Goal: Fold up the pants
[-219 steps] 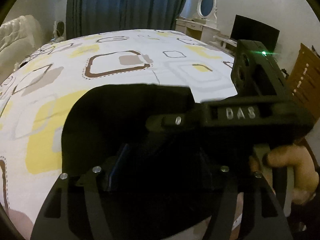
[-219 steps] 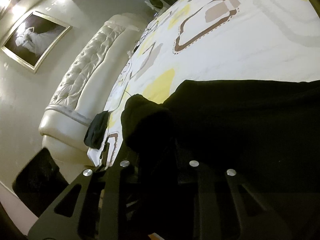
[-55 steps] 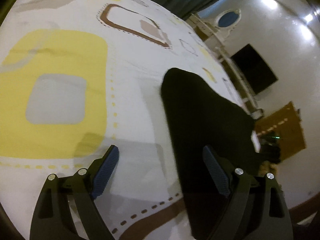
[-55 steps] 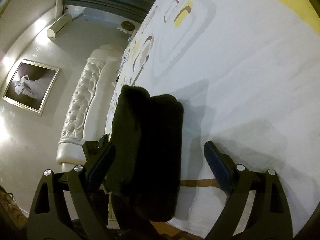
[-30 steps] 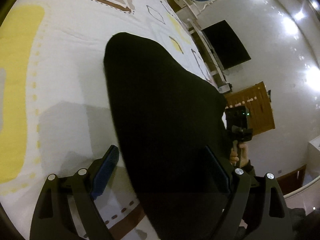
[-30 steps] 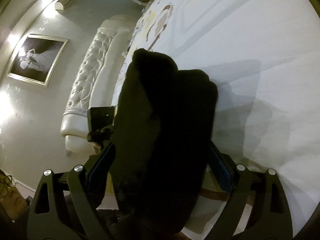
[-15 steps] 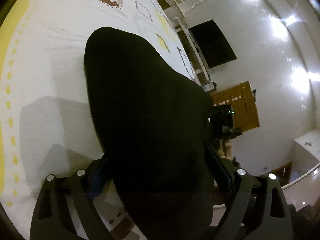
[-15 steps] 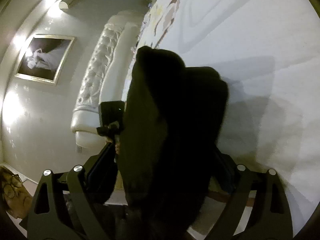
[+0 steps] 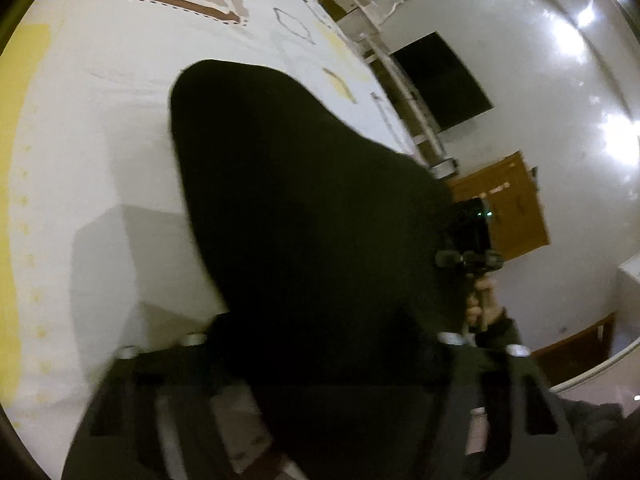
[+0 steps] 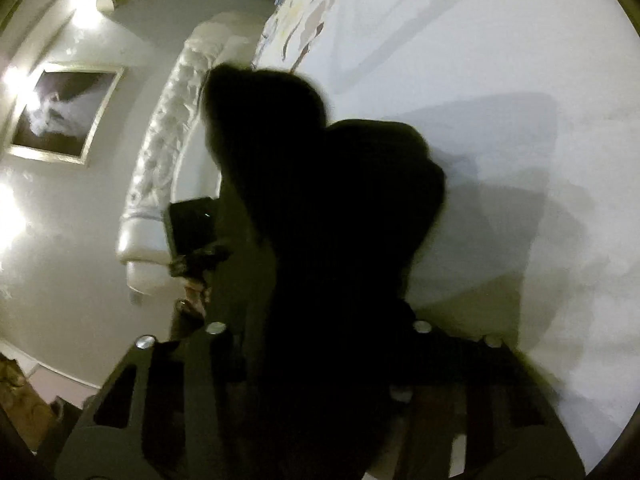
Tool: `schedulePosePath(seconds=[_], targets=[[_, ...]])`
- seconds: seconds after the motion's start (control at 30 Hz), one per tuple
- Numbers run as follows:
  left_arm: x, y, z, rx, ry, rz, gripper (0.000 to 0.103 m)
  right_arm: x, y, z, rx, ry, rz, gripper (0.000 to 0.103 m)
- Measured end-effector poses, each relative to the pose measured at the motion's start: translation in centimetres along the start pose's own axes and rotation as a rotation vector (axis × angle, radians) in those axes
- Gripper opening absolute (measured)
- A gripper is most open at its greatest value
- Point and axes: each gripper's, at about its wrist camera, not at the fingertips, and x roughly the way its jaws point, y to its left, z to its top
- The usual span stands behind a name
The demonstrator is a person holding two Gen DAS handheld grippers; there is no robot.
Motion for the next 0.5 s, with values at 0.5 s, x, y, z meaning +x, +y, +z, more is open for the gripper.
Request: schedulePosePath(seconds=[0.5], targets=[[-4.7,0.0,-0.1,0.018,-0.131,-0.006,0.034,3.8,5.1,2.4,-0.104,-0.023,0.032,0.037]])
